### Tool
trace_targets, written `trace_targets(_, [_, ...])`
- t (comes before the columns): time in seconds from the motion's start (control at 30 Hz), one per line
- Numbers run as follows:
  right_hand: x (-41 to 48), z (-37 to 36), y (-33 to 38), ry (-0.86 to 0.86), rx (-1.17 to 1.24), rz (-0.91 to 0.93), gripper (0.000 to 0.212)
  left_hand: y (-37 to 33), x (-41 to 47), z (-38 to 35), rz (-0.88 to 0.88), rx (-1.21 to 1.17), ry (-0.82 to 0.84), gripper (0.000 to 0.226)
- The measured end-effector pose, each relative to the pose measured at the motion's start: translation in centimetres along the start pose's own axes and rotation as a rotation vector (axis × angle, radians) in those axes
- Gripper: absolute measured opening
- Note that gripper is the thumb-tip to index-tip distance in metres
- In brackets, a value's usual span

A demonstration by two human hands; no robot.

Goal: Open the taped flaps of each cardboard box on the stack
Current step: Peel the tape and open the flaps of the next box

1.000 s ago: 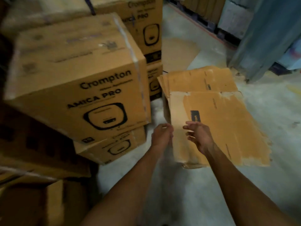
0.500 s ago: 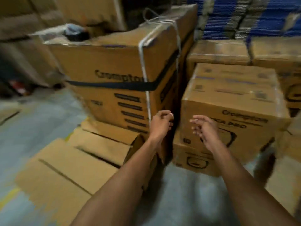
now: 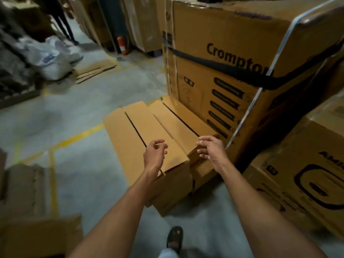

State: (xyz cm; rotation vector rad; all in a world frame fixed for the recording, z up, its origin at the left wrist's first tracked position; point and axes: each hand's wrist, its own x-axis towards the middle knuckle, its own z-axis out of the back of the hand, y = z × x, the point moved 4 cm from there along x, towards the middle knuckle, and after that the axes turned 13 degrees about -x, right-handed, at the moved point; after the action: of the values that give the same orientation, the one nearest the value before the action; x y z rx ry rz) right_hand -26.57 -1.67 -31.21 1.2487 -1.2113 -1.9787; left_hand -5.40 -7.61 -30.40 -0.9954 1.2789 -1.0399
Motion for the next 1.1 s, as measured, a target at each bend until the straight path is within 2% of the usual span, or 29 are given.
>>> trace_targets(0.13, [2.0, -3.9, -1.3, 0.074, -0.097, -0.036, 0.012, 3.3, 1.4, 4.7, 0.017, 0.072, -0.161, 0.026])
trace_targets(0.2, [3.4, -5.4, -2.2, 0.087, -0.167, -0.056, 0.017, 5.3, 2.1, 6.7, 0.059, 0.121, -0.238, 0.041])
trace_targets(0.37, [6.5, -7.5, -4.9, 0.102, -0.420, -0.099, 0.048, 10.6, 3.4, 9.7, 0.283, 0.154, -0.372, 0.092])
trace_targets(0.57, [9.0, -9.2, -7.7, 0.179, -0.565, -0.208, 0.070, 16.1, 3.7, 10.6, 0.502, 0.032, -0.393, 0.115])
trace_targets(0.7, [9.6, -10.1, -8.4, 0.157, -0.664, -0.208, 0.081, 16.7, 4.5, 10.9, 0.487, -0.014, -0.342, 0.109])
trace_targets(0.87, [10.0, -9.6, -5.6, 0.078, -0.624, -0.121, 0.087, 14.0, 4.8, 11.4, 0.370, -0.201, -0.236, 0.088])
trace_targets(0.97, [9.4, -9.9, -3.0, 0.046, -0.515, -0.044, 0.076, 10.2, 5.7, 12.2, 0.271, -0.325, -0.201, 0.088])
trace_targets(1.1, [7.5, -10.1, -0.2, 0.021, -0.389, 0.001, 0.059, 5.4, 6.2, 12.7, 0.264, -0.362, -0.124, 0.091])
